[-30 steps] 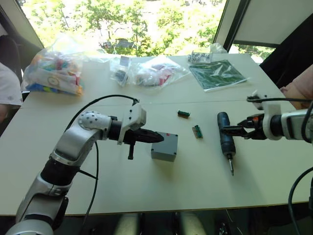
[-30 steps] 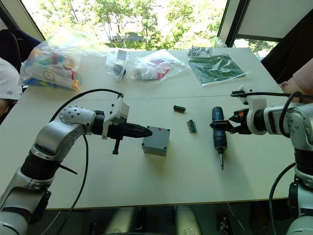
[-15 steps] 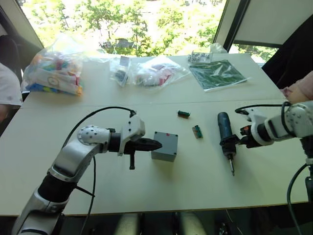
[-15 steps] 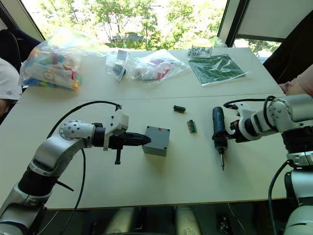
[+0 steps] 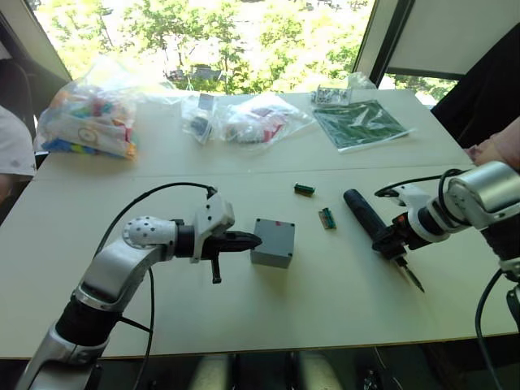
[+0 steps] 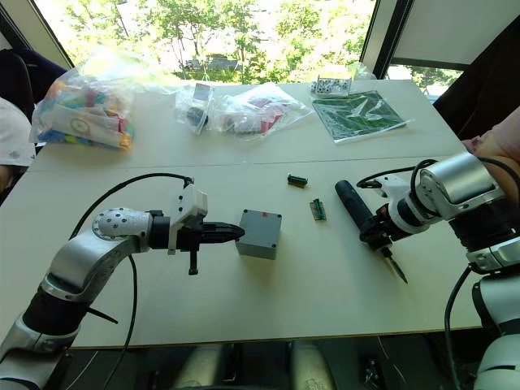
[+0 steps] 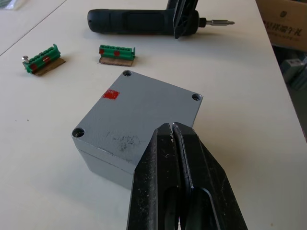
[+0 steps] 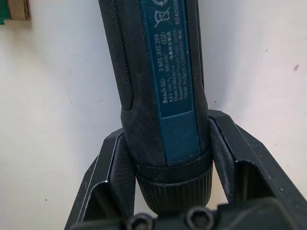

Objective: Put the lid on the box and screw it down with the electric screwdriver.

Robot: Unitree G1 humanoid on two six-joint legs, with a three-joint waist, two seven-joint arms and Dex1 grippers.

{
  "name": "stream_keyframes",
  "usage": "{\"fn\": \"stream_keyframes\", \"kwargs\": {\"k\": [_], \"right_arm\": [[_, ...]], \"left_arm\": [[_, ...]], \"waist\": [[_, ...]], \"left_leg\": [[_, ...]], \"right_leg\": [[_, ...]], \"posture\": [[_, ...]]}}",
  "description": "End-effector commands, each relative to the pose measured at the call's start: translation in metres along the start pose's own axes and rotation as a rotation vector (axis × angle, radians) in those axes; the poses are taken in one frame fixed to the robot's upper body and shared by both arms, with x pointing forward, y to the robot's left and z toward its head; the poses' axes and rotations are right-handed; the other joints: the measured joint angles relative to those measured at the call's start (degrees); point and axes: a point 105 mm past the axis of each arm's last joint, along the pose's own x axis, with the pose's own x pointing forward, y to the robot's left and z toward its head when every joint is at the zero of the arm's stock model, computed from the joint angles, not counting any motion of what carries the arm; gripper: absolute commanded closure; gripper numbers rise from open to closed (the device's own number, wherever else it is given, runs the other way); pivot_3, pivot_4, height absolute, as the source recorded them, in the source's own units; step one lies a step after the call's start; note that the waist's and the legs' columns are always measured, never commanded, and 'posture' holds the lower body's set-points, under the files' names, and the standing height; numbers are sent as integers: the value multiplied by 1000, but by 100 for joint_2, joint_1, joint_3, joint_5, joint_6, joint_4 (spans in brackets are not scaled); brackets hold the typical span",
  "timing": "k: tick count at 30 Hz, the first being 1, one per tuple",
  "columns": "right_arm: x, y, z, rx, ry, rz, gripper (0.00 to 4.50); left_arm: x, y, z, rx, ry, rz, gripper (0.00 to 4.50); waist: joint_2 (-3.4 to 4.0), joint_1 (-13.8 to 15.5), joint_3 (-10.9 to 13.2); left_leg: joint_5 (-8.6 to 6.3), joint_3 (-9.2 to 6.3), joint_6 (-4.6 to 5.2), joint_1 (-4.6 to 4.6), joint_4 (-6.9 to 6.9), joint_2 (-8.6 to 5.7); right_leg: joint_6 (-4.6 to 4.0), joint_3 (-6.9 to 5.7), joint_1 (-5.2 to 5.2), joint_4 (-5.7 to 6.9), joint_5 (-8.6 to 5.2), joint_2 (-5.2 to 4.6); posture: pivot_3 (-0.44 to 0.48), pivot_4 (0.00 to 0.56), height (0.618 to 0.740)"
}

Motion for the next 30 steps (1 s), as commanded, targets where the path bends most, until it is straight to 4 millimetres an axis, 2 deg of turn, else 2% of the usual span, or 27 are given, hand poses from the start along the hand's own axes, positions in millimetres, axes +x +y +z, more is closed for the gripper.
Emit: {"fn": "stream_keyframes", "kwargs": {"k": [1,2,4,5,6,8,9,10,12,14,17,20,22,27,30], "right_arm": [[-29,6,54,28,-252,46,2713],[-40,10,70,27,-339,67,2713],[-76,32,101,-116,-570,122,2713],[-95,43,113,-138,-688,171,2713],[-105,50,118,-143,-755,202,2713],[-121,61,122,-252,-929,175,2713],[-129,66,122,-244,-1021,198,2713],[-142,79,117,-272,-1206,257,2713],[-160,93,101,-258,-1428,365,2713],[-154,108,87,-243,-1467,440,2713],[-128,135,73,-314,-1443,468,2713],[-107,150,64,-356,-1423,483,2713],[-95,155,60,-360,-1406,501,2713],[-87,160,60,-357,-1404,506,2713],[-82,160,62,-353,-1405,490,2713]], "left_arm": [[-5,16,8,47,-10,13,4500],[-5,19,8,44,-14,8,4500],[-2,22,12,32,-33,-18,4500],[-1,23,14,26,-40,-33,4500],[0,24,15,23,-43,-42,4500],[0,26,12,37,-16,-58,4500],[1,26,10,50,4,-68,4500],[1,27,10,52,13,-84,4500],[0,26,13,52,17,-109,4500],[1,26,17,54,15,-130,4500],[5,24,21,65,20,-159,4500],[7,21,19,84,47,-187,4500],[8,19,19,83,51,-203,4500],[10,20,17,94,60,-209,4500],[17,26,6,129,110,-168,4500]], "waist": [[6,-33,5],[14,-28,8],[21,0,12],[22,17,13],[22,18,12],[21,27,12],[18,42,10],[15,49,8],[-20,77,-12],[-7,84,-5],[-6,96,-4],[-6,60,-5],[-5,15,-5],[-5,6,-4],[-5,16,-4]], "left_leg": [[0,7,0,3,1,2],[0,12,0,-4,0,2],[0,12,0,-9,-6,5],[1,12,-1,-24,-11,6],[1,10,-2,-55,-8,7],[7,11,-11,-119,7,7],[8,11,-13,-126,11,7],[8,4,-13,-131,13,7],[7,-3,-12,-132,10,6],[7,1,-11,-133,17,1],[13,11,-11,-132,32,-10],[16,13,-6,-98,29,-11],[16,11,-6,-97,27,-9],[17,12,-7,-100,23,-6],[18,11,-8,-99,23,-6]], "right_leg": [[-3,4,-1,1,5,3],[0,5,-15,4,10,8],[0,5,-25,6,9,11],[0,5,-43,5,9,12],[0,5,-69,8,9,14],[1,5,-136,29,10,12],[1,4,-140,29,10,10],[1,1,-138,28,10,10],[1,-2,-130,22,10,9],[5,1,-131,24,12,4],[29,6,-131,33,32,0],[29,9,-101,32,35,5],[29,9,-100,31,34,12],[29,10,-107,27,34,15],[29,10,-106,27,34,15]], "posture": [[0,150,740],[0,150,740],[0,150,740],[0,150,740],[0,150,740],[0,150,740],[0,150,740],[0,150,740],[0,150,740],[0,150,740],[0,150,740],[0,150,740],[0,150,740],[0,150,740],[0,150,740]]}}
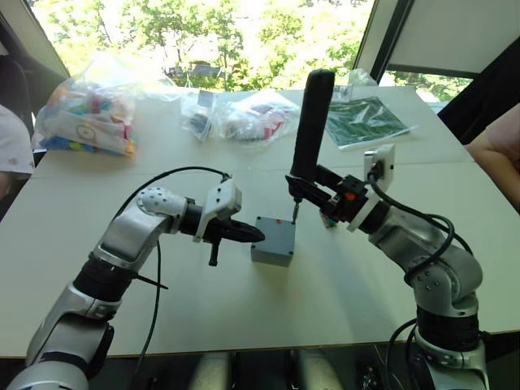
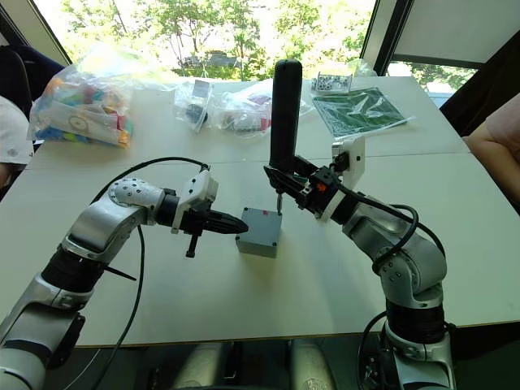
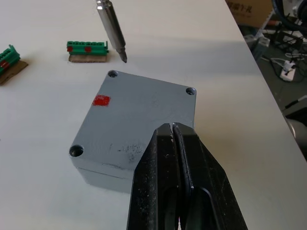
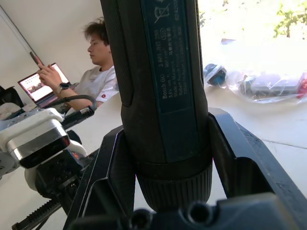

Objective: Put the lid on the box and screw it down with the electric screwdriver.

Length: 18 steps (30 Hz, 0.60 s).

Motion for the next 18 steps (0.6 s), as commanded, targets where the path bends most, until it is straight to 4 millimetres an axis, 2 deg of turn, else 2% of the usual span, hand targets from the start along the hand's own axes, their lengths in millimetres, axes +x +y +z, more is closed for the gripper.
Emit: {"fn": "stream_keyframes", "kwargs": {"k": [1,5,18], "right_arm": [[3,6,13,-62,-73,12,2713],[3,2,6,-72,-60,-10,2713],[3,-6,-11,-82,-34,-44,2713]], "left_arm": [[5,10,-5,57,50,48,4500],[11,0,-14,23,49,13,4500],[6,4,-17,12,52,41,4500]], "waist": [[0,3,0],[-1,9,-1],[-1,2,-1]], "left_leg": [[0,0,0,0,0,0],[0,0,0,1,0,-1],[0,0,0,4,0,-1]], "right_leg": [[0,0,0,0,0,0],[0,0,5,-2,0,0],[0,0,6,0,0,1]], "posture": [[0,150,740],[0,150,740],[0,150,740]]}}
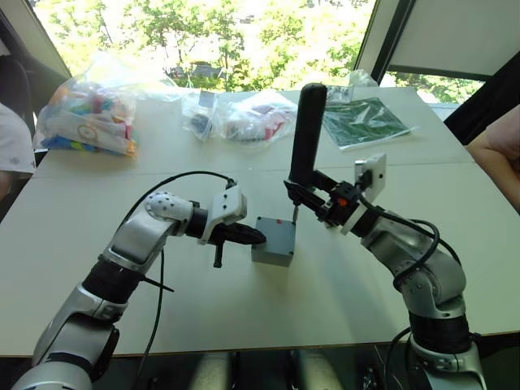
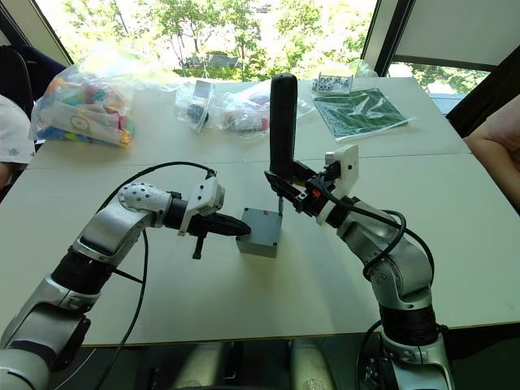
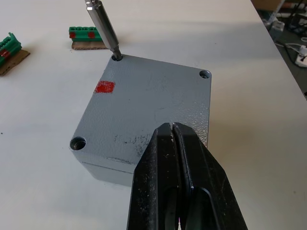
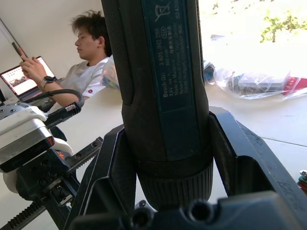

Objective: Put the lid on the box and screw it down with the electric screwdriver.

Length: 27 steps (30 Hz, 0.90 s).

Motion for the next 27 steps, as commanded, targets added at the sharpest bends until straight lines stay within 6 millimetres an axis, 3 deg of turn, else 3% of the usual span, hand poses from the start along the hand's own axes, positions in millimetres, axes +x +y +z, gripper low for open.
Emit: {"fn": "stream_keyframes", "kwargs": {"k": [1,8,11,27], "right_arm": [[0,2,9,-41,-56,-2,2713],[-3,0,-23,-21,-18,-97,2713],[-4,-3,-33,-22,-11,-154,2713],[-13,-2,-62,-59,87,-215,2713]], "left_arm": [[-3,1,-8,-18,24,20,4500],[-4,2,-11,-23,27,35,4500],[-3,2,-11,-24,27,34,4500],[-4,2,-13,-25,41,27,4500]], "waist": [[0,0,0],[-4,-2,-15],[-4,-2,-15],[-22,10,-94]], "left_leg": [[0,0,0,0,0,0],[0,-1,0,19,0,1],[-2,-1,3,87,-13,3],[-5,-12,7,125,-19,3]], "right_leg": [[0,0,0,0,0,0],[0,0,19,-2,0,1],[-1,-1,90,-22,-1,2],[-2,-2,140,-38,-3,3]], "posture": [[0,150,740],[0,150,740],[0,150,740],[0,150,740]]}}
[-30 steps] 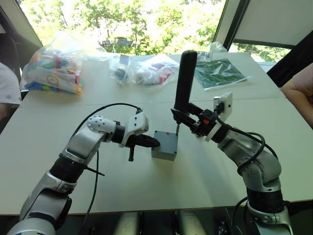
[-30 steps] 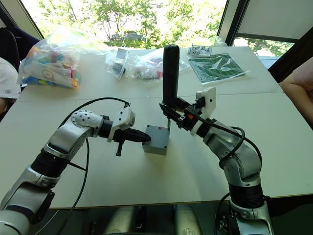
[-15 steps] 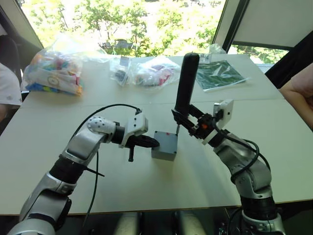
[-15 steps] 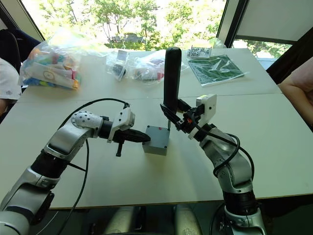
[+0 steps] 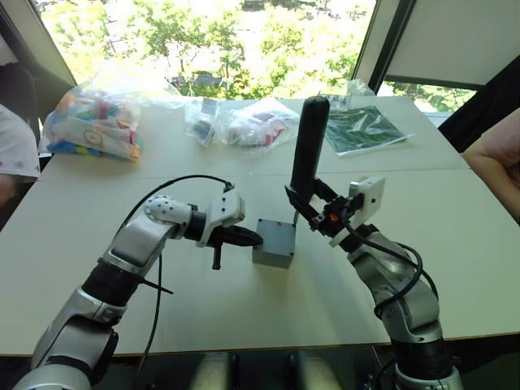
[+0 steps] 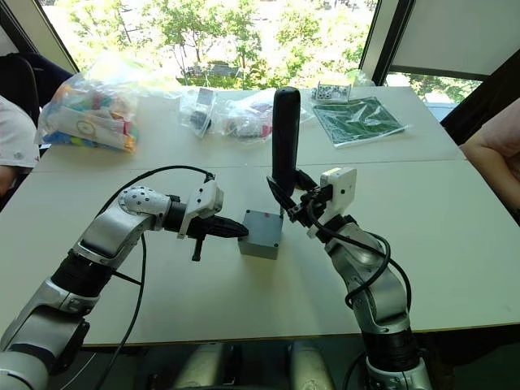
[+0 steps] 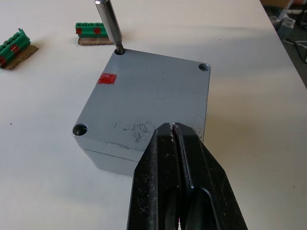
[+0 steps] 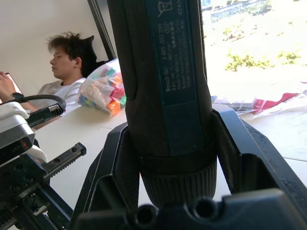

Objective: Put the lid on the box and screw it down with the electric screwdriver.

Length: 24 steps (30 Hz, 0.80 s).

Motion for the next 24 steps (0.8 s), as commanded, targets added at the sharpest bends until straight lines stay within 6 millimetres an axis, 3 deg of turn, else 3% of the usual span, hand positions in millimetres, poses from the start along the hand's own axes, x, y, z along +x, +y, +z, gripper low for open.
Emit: {"fn": "stream_keyframes", "kwargs": {"k": [1,8,16,24], "right_arm": [[-8,-6,-34,17,136,-40,2713],[-9,-3,-40,-7,161,-34,2713],[-12,-12,-43,19,157,-91,2713],[-14,-19,-31,29,89,-130,2713]], "left_arm": [[-3,1,-2,-1,21,8,4500],[-3,2,-2,1,24,7,4500],[0,1,-9,21,60,0,4500],[8,5,-11,35,62,-3,4500]], "waist": [[1,2,-4],[0,3,-6],[0,5,-6],[-5,37,-11]], "left_leg": [[0,0,0,1,0,0],[-2,-1,3,16,-1,0],[-4,-1,5,44,-10,0],[-5,-1,6,58,-12,-2]], "right_leg": [[0,0,2,-1,0,0],[-1,0,19,-6,-1,-2],[-4,1,46,-11,-4,-6],[-5,1,62,-15,-5,-15]], "posture": [[0,150,740],[0,150,740],[0,150,740],[0,150,740]]}}
